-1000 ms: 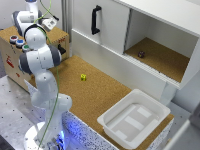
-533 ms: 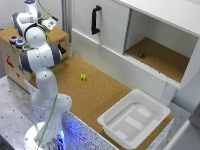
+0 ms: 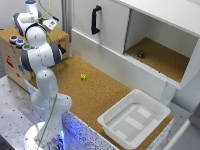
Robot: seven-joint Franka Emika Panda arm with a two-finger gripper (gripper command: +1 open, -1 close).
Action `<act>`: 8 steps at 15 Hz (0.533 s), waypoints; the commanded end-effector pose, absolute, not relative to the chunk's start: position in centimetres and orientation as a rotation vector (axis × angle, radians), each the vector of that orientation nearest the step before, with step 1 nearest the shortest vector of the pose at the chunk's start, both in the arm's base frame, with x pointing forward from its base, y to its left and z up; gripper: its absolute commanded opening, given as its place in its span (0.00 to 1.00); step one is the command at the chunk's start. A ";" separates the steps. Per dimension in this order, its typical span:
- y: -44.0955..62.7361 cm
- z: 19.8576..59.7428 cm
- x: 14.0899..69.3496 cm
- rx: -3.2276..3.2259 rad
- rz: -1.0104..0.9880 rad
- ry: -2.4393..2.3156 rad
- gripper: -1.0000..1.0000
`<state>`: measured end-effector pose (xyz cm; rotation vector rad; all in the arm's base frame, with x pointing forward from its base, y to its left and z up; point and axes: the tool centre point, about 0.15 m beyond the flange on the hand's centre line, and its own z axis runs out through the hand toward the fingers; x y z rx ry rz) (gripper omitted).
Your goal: Put the pink block on the table
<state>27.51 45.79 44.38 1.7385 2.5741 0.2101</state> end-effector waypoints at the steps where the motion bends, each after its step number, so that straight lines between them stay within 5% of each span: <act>1: 44.6 47.6 31.6 1.864 0.029 2.538 0.00; 8: 31.2 45.5 31.7 2.476 0.020 1.937 0.00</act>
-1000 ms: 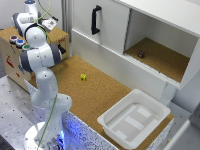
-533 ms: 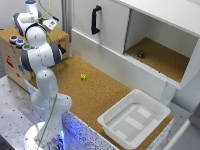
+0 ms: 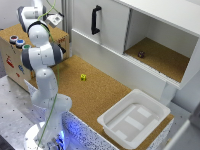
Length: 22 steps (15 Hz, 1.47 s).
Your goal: Put the pink block on the table
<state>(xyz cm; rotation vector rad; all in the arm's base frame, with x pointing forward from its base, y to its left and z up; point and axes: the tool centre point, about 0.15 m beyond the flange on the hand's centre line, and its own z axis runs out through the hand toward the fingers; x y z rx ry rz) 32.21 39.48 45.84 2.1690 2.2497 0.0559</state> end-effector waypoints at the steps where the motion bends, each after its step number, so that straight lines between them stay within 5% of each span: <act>1: 29.0 45.0 31.3 2.548 0.018 1.849 0.00; 16: -3.6 28.1 35.5 3.119 0.018 0.788 0.00; 22: -14.4 24.1 41.4 3.125 0.082 0.254 0.00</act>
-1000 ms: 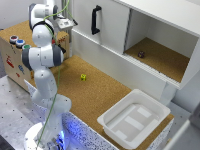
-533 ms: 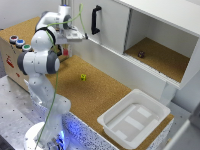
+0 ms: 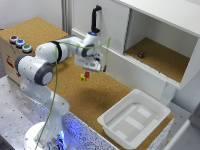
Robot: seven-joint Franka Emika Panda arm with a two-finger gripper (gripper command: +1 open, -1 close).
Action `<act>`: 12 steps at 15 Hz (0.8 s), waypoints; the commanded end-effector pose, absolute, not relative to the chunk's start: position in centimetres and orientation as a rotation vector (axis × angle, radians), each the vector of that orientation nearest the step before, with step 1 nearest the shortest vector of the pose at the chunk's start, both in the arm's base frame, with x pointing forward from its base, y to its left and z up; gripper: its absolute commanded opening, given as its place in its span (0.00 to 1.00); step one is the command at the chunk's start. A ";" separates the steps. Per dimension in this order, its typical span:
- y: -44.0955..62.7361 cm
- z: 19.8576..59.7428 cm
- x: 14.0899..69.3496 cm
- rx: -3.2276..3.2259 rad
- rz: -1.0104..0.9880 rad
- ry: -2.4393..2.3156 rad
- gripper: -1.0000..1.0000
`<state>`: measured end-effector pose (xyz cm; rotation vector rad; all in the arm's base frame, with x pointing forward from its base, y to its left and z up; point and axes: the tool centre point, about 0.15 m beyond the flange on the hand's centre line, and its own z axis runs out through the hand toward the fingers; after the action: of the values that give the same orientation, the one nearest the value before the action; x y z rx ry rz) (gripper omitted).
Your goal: Put the pink block on the table
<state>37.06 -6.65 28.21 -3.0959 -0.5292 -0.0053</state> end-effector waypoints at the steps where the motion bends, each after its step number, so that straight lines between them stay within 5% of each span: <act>1: -15.5 23.6 42.8 -3.138 -0.105 -0.182 0.00; 10: -18.5 21.9 52.2 -3.158 -0.131 0.058 0.00; 11: -18.0 22.1 52.2 -3.172 -0.115 0.038 1.00; 12: -17.6 22.1 51.8 -3.186 -0.082 0.032 1.00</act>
<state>47.57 -17.68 22.68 -3.1970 0.0024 -0.2779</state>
